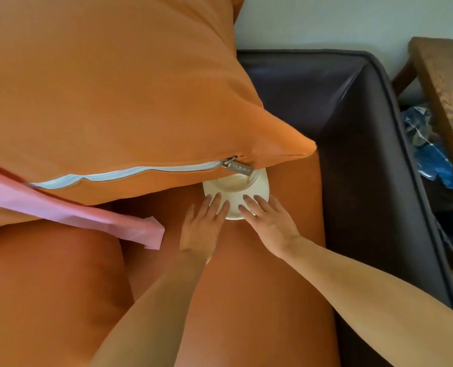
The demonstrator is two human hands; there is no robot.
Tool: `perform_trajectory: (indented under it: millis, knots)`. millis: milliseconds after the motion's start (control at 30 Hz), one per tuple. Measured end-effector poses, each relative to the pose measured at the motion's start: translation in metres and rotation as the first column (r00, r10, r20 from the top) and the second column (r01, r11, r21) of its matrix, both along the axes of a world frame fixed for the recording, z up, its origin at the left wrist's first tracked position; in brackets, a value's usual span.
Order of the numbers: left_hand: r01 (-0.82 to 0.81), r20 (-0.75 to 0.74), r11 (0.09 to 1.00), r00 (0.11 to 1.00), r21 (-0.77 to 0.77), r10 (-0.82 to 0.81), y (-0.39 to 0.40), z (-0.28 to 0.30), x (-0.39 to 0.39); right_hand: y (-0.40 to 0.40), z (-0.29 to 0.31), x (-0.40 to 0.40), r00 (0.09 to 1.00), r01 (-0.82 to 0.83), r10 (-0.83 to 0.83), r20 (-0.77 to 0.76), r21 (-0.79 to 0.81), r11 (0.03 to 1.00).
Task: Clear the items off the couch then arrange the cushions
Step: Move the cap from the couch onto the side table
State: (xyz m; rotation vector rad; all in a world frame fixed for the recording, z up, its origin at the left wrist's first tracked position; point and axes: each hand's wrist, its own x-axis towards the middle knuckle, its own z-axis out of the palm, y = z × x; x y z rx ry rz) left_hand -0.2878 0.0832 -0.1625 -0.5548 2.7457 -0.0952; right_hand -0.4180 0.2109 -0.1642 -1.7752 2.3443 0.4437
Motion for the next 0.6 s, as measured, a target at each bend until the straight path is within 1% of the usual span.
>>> perform_trajectory:
  millis: [100,167,267,433,467,533,600]
  knots:
    - [-0.009,0.017,1.000,1.000,0.002,0.009,-0.001,-0.011,-0.010,-0.002,-0.011,-0.005,1.000,-0.003,0.003,0.009,0.039,0.999]
    - [-0.002,0.042,1.000,0.999,0.007,0.002,-0.001,-0.015,-0.016,-0.004,-0.021,-0.008,1.000,-0.011,0.011,-0.003,0.036,0.999]
    - [0.014,0.028,1.000,1.000,0.019,-0.015,-0.004,-0.022,-0.021,-0.009,-0.036,-0.012,1.000,-0.018,0.018,0.003,-0.023,1.000]
    - [0.043,-0.030,0.999,0.999,0.027,-0.042,-0.007,-0.025,-0.017,-0.011,-0.046,-0.018,0.997,-0.053,0.041,-0.065,-0.197,0.979]
    - [0.058,-0.072,0.998,0.996,0.027,-0.056,-0.007,-0.025,-0.014,-0.009,-0.045,-0.018,0.996,-0.065,0.051,-0.070,-0.224,0.972]
    - [0.104,-0.233,0.995,0.967,-0.008,-0.103,-0.006,-0.026,-0.005,-0.004,-0.043,-0.015,0.995,-0.092,0.075,-0.070,-0.280,0.956]
    - [0.113,-0.340,0.994,0.935,0.009,-0.103,-0.004,-0.027,0.007,0.005,-0.040,-0.009,0.993,-0.109,0.090,-0.075,-0.318,0.942]
